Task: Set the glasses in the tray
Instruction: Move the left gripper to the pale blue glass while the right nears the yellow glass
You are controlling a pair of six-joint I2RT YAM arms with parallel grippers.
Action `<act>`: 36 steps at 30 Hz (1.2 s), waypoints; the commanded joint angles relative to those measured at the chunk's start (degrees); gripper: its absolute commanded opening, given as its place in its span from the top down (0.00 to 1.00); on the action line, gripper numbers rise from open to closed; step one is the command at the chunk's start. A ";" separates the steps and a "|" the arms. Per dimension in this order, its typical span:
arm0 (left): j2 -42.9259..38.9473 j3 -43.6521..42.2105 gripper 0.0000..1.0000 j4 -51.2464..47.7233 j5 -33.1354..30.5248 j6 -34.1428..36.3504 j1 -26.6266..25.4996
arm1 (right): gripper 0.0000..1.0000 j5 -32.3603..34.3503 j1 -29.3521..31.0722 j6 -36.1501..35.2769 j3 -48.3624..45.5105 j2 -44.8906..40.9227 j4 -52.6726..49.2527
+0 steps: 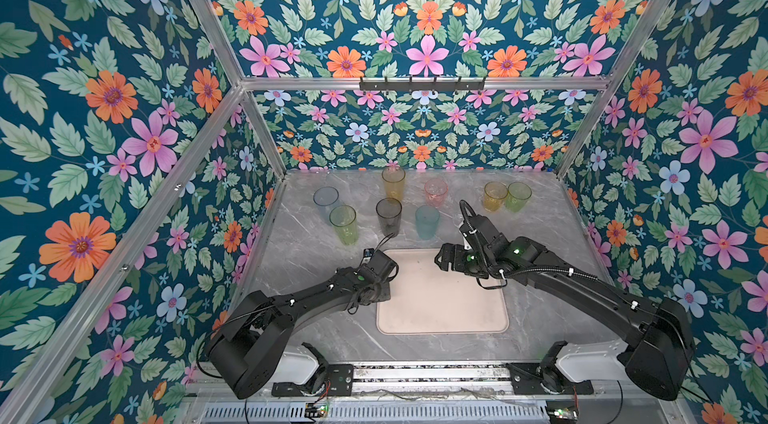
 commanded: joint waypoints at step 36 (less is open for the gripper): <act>2.81 34.02 0.35 -11.62 6.20 15.00 38.31 | 0.04 13.22 -1.73 -19.59 -5.66 -1.02 19.30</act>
